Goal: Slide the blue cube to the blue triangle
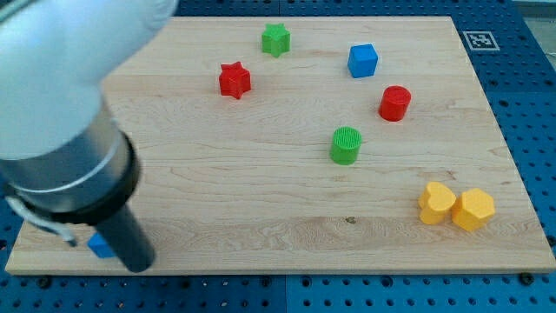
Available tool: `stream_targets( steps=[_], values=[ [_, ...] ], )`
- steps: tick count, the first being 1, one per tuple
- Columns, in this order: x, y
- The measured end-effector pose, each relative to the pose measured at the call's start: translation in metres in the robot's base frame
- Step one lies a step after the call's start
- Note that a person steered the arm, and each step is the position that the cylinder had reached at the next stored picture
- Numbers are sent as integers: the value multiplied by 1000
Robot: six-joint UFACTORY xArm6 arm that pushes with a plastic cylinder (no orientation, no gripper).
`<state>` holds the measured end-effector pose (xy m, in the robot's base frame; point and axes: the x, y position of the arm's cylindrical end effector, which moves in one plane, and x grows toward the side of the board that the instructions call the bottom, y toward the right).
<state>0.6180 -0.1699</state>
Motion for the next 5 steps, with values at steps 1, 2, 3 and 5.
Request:
stream_targets(
  steps=[1, 2, 3, 5],
  values=[
    [0, -28],
    [0, -30],
    [0, 2],
    [-82, 59]
  ],
)
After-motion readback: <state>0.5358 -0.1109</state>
